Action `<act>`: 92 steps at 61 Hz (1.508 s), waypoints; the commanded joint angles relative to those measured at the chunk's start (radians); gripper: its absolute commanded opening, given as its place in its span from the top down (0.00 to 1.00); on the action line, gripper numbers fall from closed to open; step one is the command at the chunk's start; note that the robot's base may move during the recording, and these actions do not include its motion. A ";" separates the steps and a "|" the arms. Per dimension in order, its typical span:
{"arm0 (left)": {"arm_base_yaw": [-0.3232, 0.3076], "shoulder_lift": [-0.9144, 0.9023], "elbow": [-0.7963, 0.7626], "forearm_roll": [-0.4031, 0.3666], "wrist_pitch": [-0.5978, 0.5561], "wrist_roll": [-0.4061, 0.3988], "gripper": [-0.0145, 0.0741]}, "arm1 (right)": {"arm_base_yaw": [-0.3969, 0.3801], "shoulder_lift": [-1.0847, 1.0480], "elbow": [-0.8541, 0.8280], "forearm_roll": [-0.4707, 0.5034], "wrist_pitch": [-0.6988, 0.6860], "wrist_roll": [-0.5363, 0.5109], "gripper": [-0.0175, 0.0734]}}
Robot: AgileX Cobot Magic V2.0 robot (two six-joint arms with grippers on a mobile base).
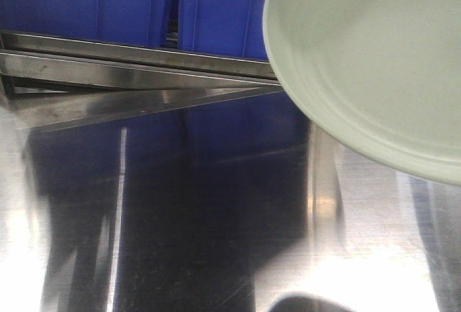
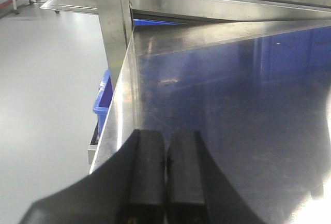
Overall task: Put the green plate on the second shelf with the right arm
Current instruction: 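Hold the plate raised in the right gripper, then drive the base away from the table holding the plate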
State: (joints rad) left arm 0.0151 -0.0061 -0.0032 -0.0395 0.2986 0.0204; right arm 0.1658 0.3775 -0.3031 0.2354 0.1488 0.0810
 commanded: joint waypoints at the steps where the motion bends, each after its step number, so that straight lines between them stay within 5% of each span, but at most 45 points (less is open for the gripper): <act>1: -0.001 -0.021 0.040 -0.001 -0.080 0.000 0.70 | -0.006 0.001 -0.035 0.005 -0.102 0.000 0.75; 92: 0.001 -0.021 0.040 -0.001 -0.080 0.000 0.70 | -0.006 0.001 -0.035 0.005 -0.102 0.000 0.75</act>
State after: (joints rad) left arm 0.0151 -0.0061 -0.0032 -0.0395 0.2986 0.0204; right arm 0.1658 0.3775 -0.3031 0.2354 0.1513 0.0810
